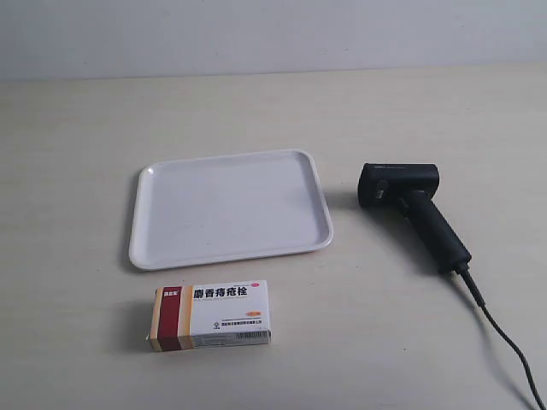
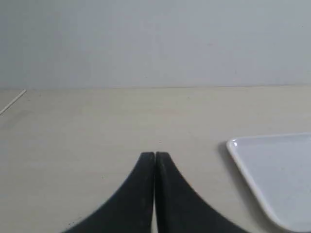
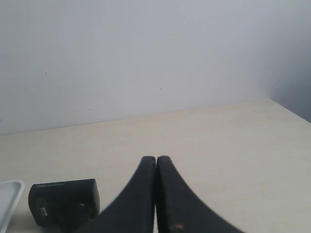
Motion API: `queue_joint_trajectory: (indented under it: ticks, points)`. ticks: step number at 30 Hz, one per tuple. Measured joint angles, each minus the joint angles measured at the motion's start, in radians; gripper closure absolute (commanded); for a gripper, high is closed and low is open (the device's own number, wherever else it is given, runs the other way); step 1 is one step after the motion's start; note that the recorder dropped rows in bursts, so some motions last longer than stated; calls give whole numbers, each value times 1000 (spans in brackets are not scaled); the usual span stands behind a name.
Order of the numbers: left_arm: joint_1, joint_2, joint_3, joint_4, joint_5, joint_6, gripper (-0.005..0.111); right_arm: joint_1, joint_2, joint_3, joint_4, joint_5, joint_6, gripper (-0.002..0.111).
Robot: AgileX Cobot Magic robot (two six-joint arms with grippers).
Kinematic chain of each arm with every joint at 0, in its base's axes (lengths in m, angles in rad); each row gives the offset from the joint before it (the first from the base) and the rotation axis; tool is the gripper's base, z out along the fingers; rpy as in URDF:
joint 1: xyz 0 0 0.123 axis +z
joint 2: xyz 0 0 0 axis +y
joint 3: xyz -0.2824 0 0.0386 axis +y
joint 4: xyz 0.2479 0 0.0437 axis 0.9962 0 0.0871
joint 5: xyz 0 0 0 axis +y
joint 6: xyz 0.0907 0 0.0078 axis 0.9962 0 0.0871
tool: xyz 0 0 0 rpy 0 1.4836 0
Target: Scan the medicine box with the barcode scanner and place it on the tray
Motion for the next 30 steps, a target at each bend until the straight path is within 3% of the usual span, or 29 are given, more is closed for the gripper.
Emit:
queue_joint_trajectory:
  ticks: [7,20,24,30]
  points:
    - [0,0,0,-148,-75,-68,104,0,0,0,0,0,0,108]
    - [0,8,-12,-190,-281,-81,107,0,0,0,-4,-66,0,108]
    - [0,98,-37,-190,-352,-81,107,0,0,0,-1,-76,0,108]
    - [0,369,-39,-189,-456,-60,107,0,0,0,-1,-83,0,108]
